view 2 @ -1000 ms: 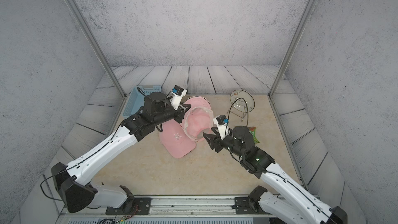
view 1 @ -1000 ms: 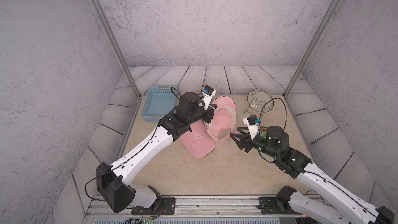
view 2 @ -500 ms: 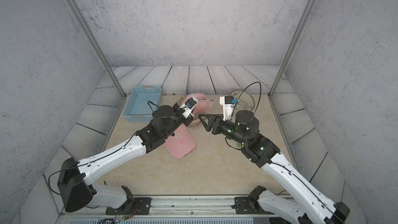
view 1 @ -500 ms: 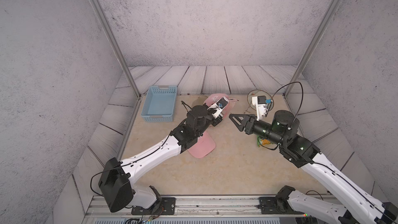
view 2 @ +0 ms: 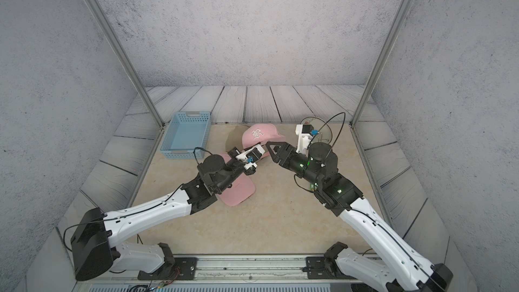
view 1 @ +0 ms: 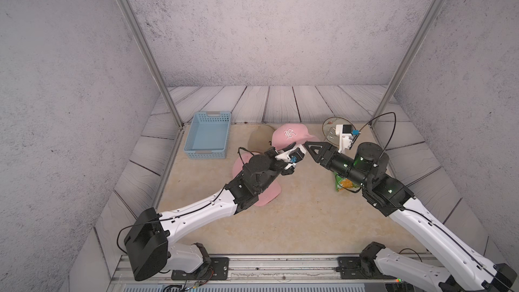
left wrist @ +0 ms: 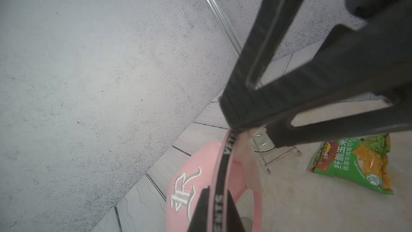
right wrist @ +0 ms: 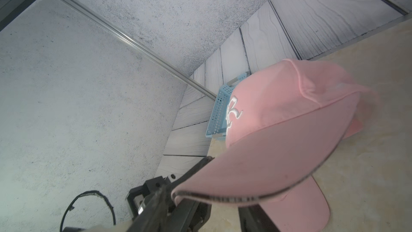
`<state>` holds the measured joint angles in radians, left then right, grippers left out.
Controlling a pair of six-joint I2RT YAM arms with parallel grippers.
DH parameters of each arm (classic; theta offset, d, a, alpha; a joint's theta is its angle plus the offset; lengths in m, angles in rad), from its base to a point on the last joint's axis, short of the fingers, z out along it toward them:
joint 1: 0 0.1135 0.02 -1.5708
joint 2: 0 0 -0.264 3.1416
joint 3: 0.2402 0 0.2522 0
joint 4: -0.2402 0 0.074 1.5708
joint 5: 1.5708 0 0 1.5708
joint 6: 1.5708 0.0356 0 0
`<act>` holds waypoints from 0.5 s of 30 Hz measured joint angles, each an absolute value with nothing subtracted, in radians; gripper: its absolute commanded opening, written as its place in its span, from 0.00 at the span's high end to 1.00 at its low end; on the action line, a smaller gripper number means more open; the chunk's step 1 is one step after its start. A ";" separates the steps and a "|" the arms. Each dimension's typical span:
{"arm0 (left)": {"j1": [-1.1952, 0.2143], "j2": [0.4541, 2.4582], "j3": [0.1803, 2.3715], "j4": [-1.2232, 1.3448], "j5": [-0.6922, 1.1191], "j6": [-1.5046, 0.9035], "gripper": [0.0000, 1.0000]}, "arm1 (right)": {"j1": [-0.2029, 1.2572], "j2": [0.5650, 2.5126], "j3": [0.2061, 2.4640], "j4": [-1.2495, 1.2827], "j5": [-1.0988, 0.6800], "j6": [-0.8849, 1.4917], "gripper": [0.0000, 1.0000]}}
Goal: Turn the baseball cap inside out
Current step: Turn over the baseball cap, then place the baseball cap at the center of the board.
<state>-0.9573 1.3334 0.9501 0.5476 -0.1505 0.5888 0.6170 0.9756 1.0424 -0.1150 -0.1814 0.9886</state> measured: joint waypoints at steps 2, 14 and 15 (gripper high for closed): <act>-0.965 1.327 0.933 0.567 -0.139 0.601 1.00 | 0.615 0.976 1.041 -0.115 -0.181 0.997 0.44; -0.997 1.323 0.887 0.626 -0.151 0.776 0.98 | 0.612 0.981 1.010 -0.105 -0.189 1.042 0.59; -0.998 1.323 0.882 0.628 -0.152 0.789 0.95 | 0.612 0.980 1.006 -0.103 -0.191 1.045 0.63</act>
